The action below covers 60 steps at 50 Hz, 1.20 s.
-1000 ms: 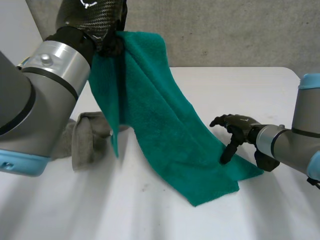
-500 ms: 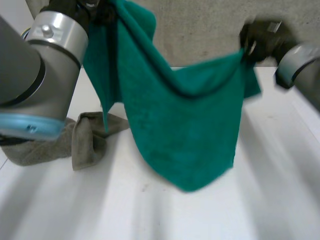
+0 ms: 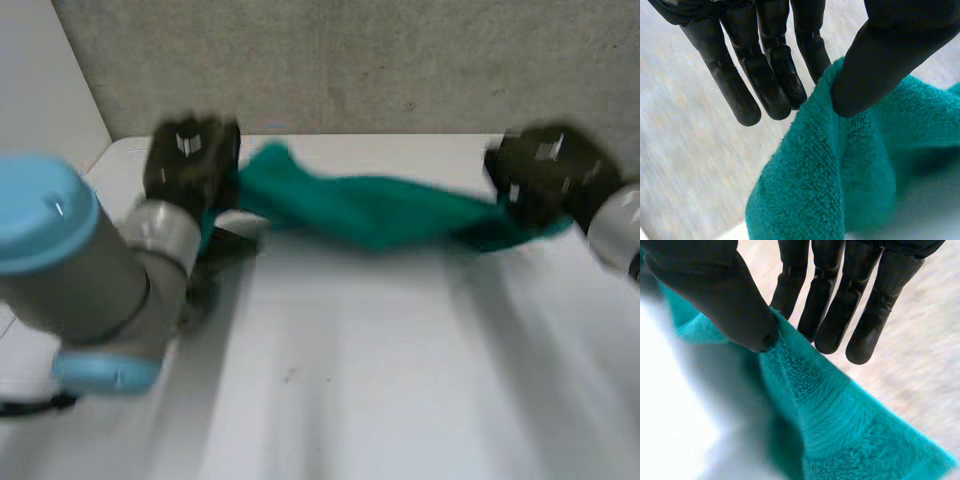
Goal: Fold the laundry.
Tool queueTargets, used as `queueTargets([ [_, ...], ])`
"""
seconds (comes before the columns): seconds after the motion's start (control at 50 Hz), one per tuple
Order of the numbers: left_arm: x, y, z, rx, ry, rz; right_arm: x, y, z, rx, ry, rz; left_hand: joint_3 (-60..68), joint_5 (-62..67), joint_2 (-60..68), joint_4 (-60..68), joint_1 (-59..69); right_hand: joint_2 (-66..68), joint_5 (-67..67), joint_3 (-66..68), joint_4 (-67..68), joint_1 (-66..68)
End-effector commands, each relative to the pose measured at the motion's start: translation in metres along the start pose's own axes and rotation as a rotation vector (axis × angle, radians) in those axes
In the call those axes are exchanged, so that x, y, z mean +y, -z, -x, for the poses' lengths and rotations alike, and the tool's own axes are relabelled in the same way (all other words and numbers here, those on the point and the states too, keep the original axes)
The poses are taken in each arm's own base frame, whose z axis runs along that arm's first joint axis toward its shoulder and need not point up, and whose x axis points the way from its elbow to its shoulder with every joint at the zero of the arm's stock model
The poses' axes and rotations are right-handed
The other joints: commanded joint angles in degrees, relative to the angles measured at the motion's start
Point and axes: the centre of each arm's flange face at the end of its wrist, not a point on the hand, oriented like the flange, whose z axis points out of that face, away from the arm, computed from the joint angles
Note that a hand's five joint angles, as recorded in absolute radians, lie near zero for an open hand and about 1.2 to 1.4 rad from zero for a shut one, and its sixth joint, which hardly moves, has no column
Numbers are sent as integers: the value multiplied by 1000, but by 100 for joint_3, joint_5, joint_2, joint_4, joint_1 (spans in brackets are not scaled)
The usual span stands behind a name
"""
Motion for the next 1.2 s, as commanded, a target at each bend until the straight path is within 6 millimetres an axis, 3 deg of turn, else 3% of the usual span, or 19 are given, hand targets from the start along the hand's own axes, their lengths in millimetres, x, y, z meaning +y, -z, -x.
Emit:
queueTargets([
  [0.02,69,50,-4,46,-48,253,71,25,54,-257,82,318,1166,1484,1138,1131,1495,1260,1316,1244,1206,2319],
  [0.14,78,65,-5,61,-79,321,88,21,60,-264,36,341,835,1153,807,800,1164,1260,1316,1244,1206,2319],
  [0.26,56,71,4,55,-169,334,89,18,57,-245,17,324,-4760,-4442,-4788,-4795,-4431,1260,1316,1244,1206,2319],
  [0.42,27,52,-3,99,-246,223,90,18,59,-249,14,322,-5509,-5192,-5538,-5545,-5181,1260,1316,1244,1206,2319],
  [0.54,25,33,-26,245,-261,165,92,18,59,-241,21,316,-5325,-5007,-5353,-5360,-4996,1260,1316,1244,1206,2319],
  [0.72,61,2,-49,378,-381,320,93,18,60,-244,22,311,-4620,-4302,-4648,-4655,-4291,1260,1316,1244,1206,2319],
  [0.94,81,-2,-50,411,-442,528,94,18,60,-241,20,315,-3627,-3309,-3655,-3662,-3298,1260,1316,1244,1206,2319],
  [1.2,77,-14,-43,241,-485,476,93,15,55,-222,38,314,1166,1484,1138,1131,1495,1260,1316,1244,1206,2319],
])
